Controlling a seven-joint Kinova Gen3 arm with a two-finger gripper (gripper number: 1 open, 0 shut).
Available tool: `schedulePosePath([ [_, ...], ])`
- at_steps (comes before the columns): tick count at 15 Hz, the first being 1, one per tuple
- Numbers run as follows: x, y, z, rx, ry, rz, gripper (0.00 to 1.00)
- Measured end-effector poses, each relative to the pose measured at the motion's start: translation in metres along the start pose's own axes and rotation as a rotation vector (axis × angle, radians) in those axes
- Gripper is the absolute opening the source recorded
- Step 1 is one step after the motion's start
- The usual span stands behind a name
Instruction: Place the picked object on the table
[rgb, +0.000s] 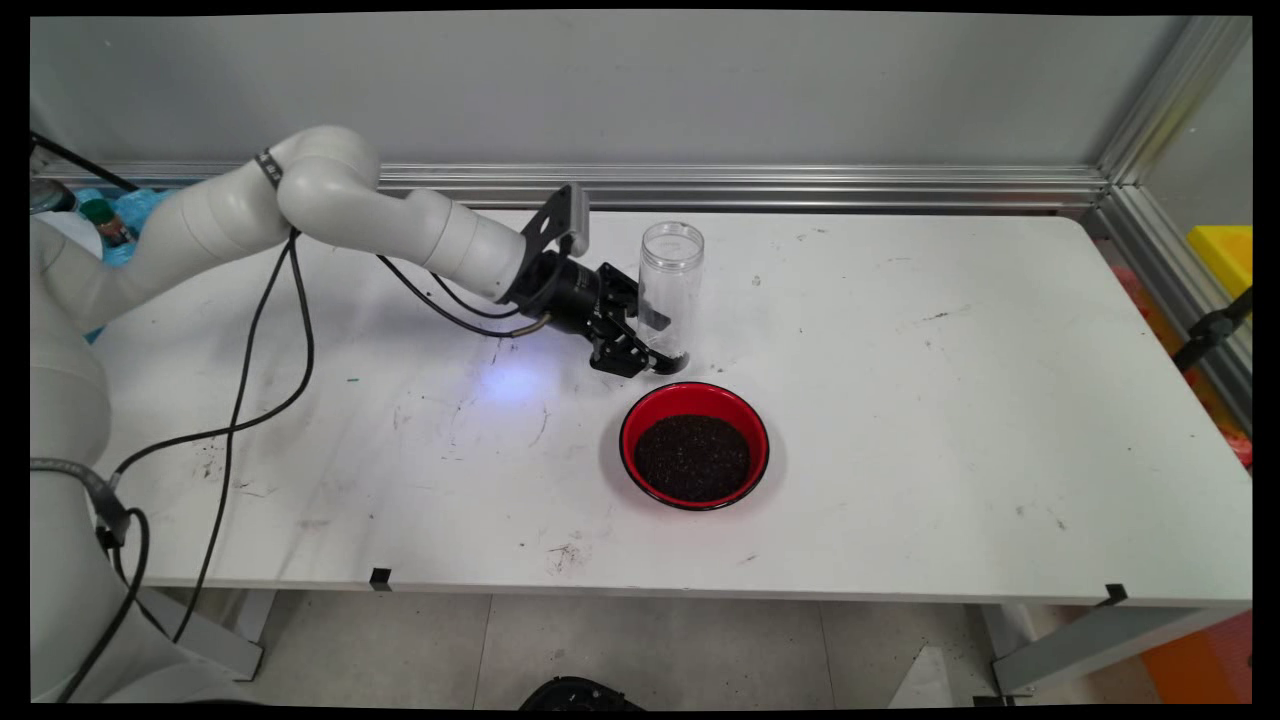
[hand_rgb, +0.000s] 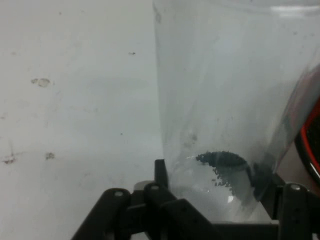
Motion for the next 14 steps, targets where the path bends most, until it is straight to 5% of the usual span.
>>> schedulePosePath([
  [14,-0.006,-0.011,0.023,0.022,0.025,-0.041,0.0],
])
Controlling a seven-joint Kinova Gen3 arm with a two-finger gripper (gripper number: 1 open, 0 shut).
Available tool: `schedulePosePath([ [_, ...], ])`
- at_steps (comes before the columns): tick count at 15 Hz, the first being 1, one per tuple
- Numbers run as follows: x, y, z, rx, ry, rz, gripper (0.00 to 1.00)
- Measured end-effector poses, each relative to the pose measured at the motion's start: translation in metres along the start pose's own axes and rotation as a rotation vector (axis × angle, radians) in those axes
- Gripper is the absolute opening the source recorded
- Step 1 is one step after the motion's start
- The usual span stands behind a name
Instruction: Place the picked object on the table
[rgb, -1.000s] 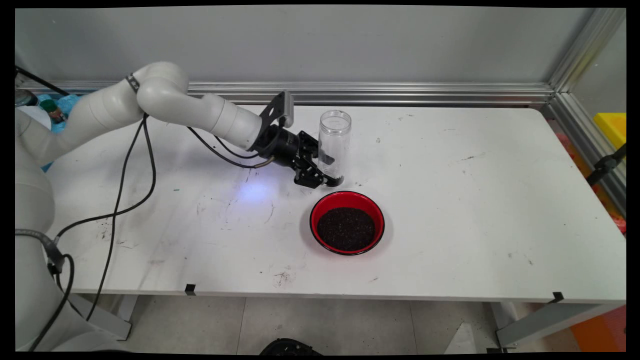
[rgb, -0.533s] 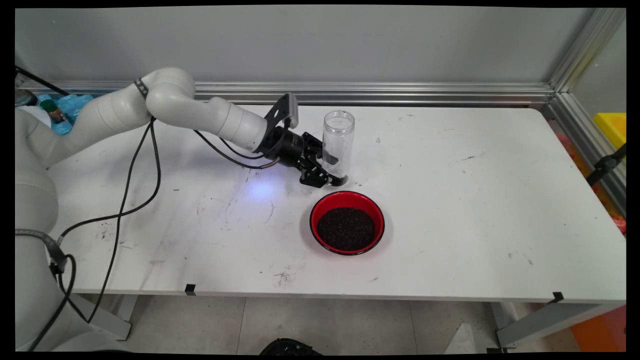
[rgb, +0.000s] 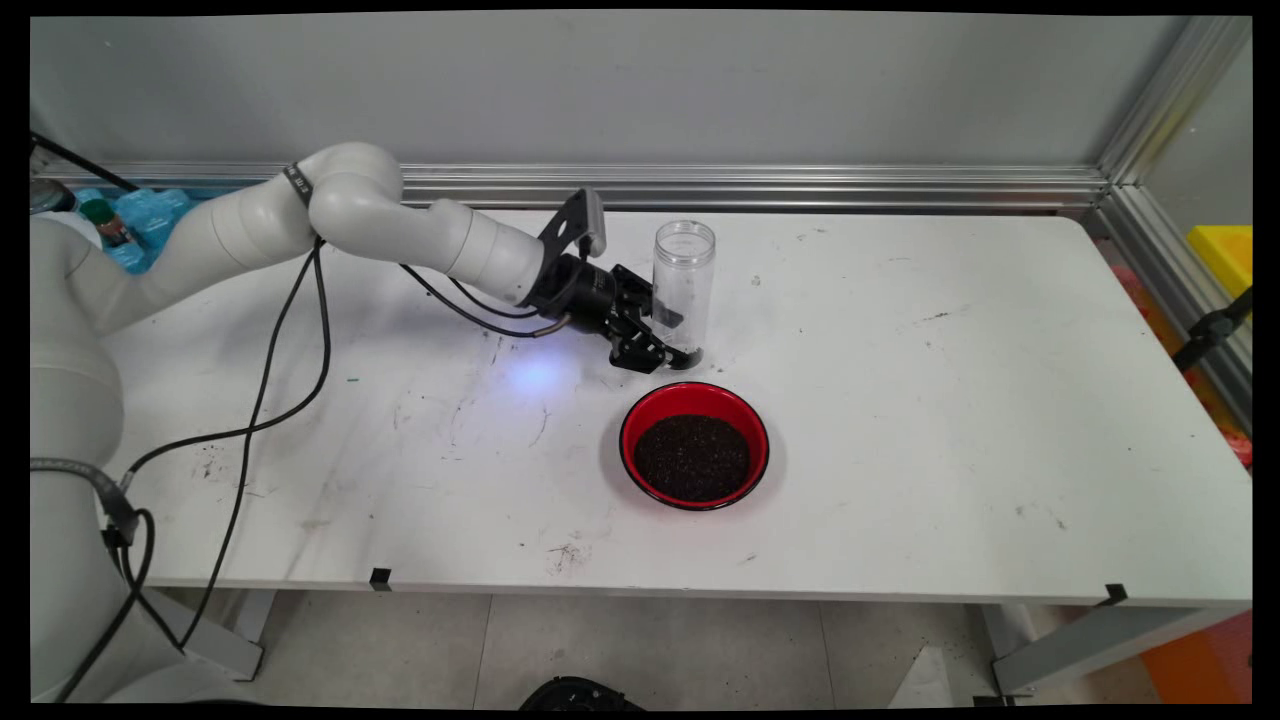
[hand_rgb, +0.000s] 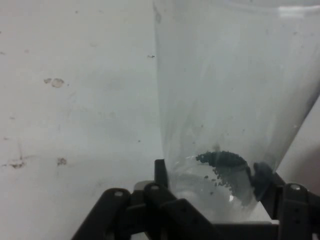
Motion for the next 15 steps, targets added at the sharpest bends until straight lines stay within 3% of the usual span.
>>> schedulePosePath([
  [15,-0.0076,-0.0015,0.0105,0.004,0.005,0.004,0.0],
])
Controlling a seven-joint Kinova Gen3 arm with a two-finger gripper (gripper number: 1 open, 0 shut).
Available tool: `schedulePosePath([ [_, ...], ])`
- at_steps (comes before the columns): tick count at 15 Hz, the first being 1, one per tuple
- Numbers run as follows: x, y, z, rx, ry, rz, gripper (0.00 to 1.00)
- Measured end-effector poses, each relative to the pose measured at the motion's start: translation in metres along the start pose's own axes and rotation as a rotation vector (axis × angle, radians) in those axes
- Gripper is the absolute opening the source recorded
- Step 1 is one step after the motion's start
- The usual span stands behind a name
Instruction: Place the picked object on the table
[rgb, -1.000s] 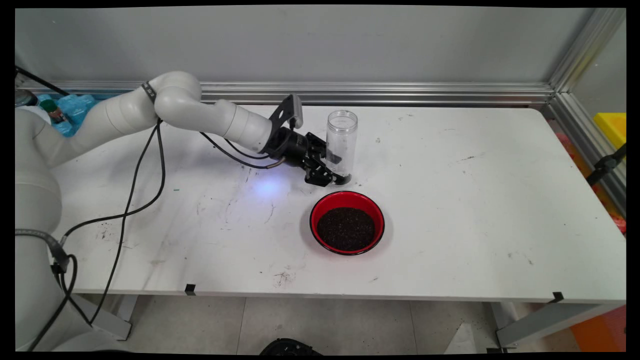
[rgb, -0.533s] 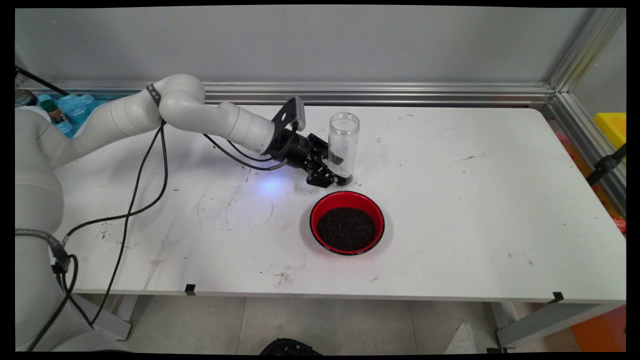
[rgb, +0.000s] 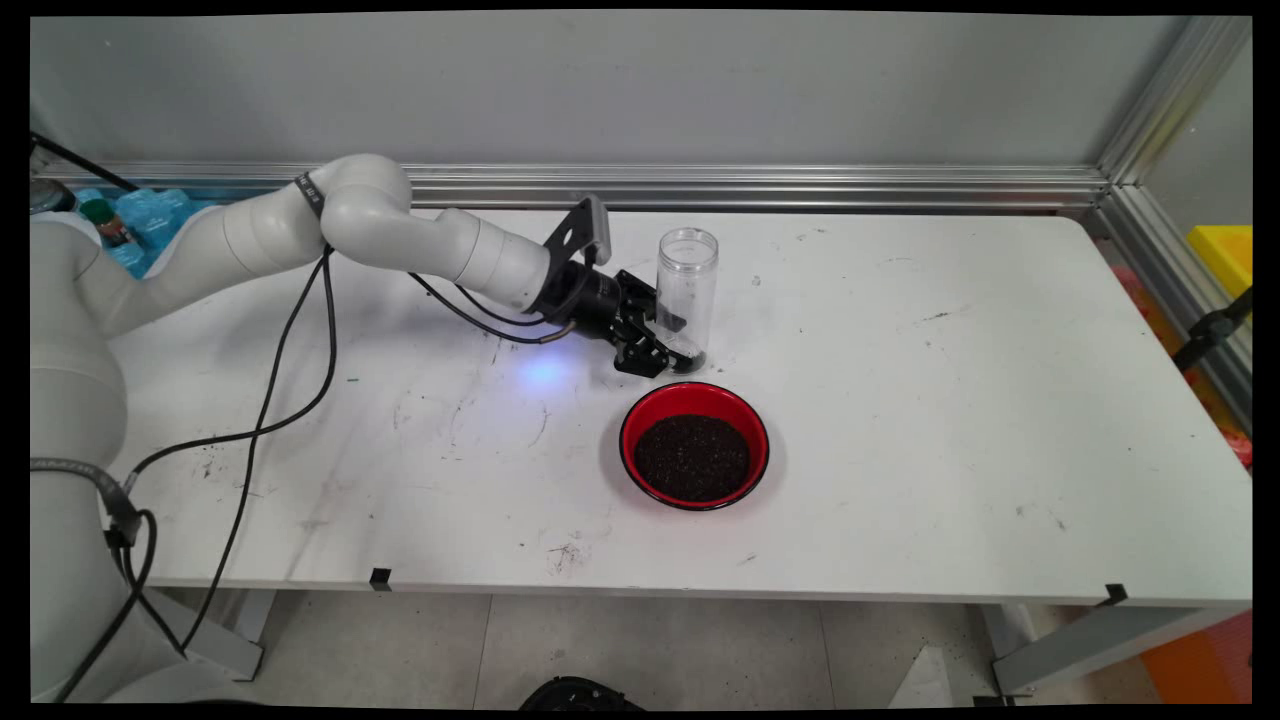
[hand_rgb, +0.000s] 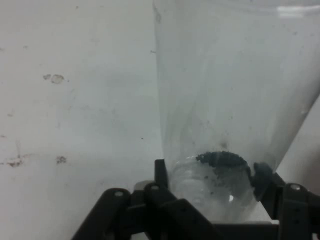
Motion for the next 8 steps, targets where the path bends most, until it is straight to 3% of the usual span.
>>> schedulePosePath([
  [5,-0.0027,0.0012,-0.0002,-0.004,-0.002,-0.002,0.0],
  [6,-0.0032,0.0015,-0.0004,-0.004,-0.002,-0.003,1.0],
  [8,-0.0043,0.0021,-0.0007,-0.007,-0.003,-0.003,1.0],
])
